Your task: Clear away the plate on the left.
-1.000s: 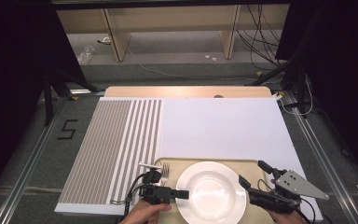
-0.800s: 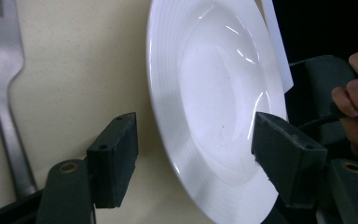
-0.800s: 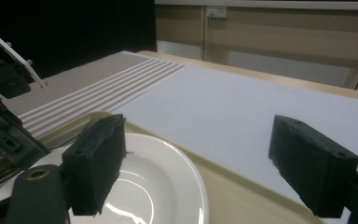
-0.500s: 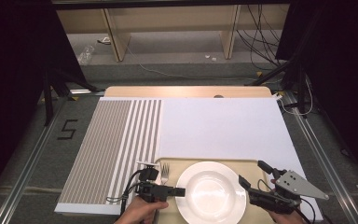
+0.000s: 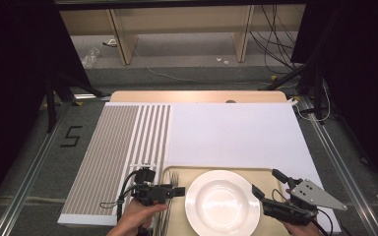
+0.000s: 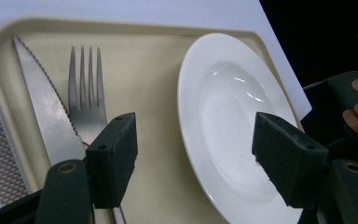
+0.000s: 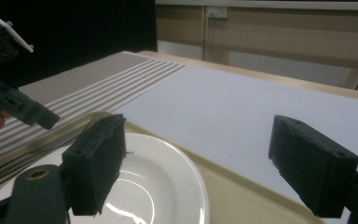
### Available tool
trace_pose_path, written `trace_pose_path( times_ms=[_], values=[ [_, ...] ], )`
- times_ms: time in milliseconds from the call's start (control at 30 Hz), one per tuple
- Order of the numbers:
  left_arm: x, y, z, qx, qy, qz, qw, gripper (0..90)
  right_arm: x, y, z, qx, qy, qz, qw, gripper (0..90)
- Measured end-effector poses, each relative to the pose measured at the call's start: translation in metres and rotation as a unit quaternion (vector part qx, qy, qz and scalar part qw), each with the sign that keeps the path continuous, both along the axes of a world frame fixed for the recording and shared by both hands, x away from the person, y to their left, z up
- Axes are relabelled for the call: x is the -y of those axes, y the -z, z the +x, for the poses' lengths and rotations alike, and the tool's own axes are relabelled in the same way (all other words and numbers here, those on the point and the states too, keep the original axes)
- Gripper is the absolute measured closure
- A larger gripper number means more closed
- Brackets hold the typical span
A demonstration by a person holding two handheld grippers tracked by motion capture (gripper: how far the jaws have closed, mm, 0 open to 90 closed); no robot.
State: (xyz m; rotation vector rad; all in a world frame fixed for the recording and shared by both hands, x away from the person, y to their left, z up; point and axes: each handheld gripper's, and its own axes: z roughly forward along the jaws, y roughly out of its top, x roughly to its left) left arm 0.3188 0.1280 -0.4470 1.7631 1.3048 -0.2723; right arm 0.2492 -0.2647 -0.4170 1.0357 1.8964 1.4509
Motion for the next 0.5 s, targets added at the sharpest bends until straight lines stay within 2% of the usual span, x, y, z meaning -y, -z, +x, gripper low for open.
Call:
trace_pose_path(
  times_ms=[100, 233, 367, 500],
  values=[
    [-0.0007, -0.0035, -0.0011, 0.028, -0.003, 0.015, 0.9995, 30.8, 0.0001, 0.0001, 0.0002, 0.001, 0.0, 0.001, 1.0, 19.7],
    [-0.0028, -0.0065, -0.0016, 0.048, -0.005, 0.017, 0.9987, 30.7, 0.0001, 0.0001, 0.0, 0.001, 0.001, 0.001, 1.0, 19.7],
    [-0.0038, -0.0106, -0.0033, 0.088, -0.002, 0.033, 0.9956, 29.8, 0.0002, 0.0, 0.0, 0.0, 0.001, 0.001, 1.0, 19.7],
    [-0.003, -0.0112, -0.0046, 0.113, 0.006, 0.044, 0.9926, 29.5, 0.0, 0.0, 0.0, 0.001, 0.001, 0.001, 1.0, 19.7]
  ],
)
